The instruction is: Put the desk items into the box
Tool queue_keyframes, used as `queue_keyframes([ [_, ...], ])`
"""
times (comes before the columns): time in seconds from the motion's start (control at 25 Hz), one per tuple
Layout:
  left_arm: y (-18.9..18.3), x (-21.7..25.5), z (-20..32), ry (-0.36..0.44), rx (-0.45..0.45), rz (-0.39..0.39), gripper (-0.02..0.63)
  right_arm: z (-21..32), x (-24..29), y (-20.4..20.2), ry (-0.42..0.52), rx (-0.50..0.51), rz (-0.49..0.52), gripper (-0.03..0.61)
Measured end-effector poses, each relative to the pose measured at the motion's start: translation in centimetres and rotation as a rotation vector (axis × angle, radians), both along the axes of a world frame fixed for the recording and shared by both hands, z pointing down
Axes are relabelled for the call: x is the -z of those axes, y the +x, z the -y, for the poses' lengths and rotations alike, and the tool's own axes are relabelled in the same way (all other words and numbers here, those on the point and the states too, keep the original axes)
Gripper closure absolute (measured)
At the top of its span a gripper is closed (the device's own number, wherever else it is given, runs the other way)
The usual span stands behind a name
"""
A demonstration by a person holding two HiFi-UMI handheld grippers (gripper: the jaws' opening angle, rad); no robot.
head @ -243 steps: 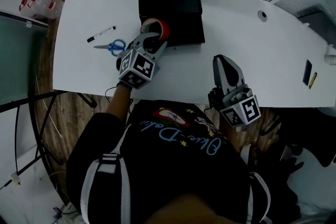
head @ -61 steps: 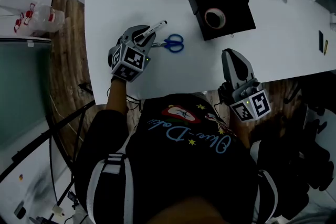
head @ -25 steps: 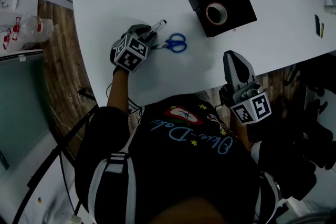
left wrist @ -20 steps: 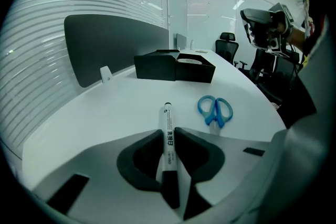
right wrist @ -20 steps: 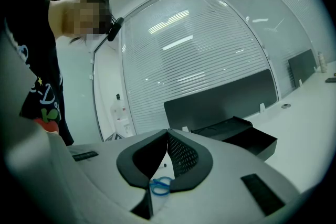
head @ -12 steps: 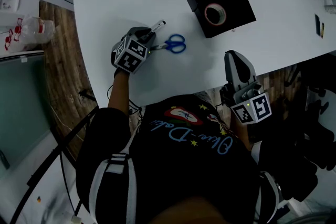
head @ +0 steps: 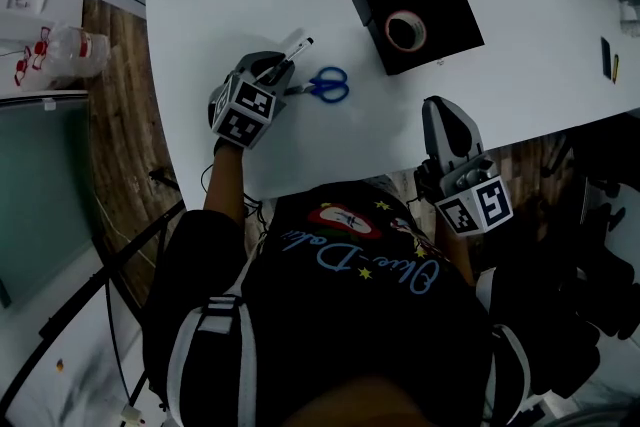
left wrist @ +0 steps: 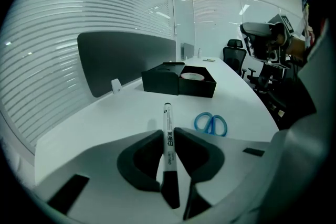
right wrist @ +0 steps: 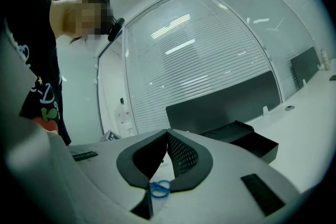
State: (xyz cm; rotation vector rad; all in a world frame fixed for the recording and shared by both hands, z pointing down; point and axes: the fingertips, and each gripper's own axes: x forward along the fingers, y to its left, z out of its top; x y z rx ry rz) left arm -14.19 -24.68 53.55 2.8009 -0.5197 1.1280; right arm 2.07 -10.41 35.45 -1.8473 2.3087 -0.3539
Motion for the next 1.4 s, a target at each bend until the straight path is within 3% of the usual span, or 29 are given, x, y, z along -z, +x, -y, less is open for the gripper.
queue_keyframes([
  [0.6,1.4,4.5,-1.9,0.101,0.074,0.000,0.517,-1.4,1.3,3.6,0.069,0.040,0.030,0.548],
  [0.84,1.8,5.7,-2.7,0.119,0.090,0.027,0.517,-2.1,1.9,4.8,0.094,0.049,0.045,0.548],
  [1.4,2.5,7.5,-3.2,0.159,0.152,0.012,0.517,-2.7,2.2,6.9,0.119,0.064,0.058,0.548],
])
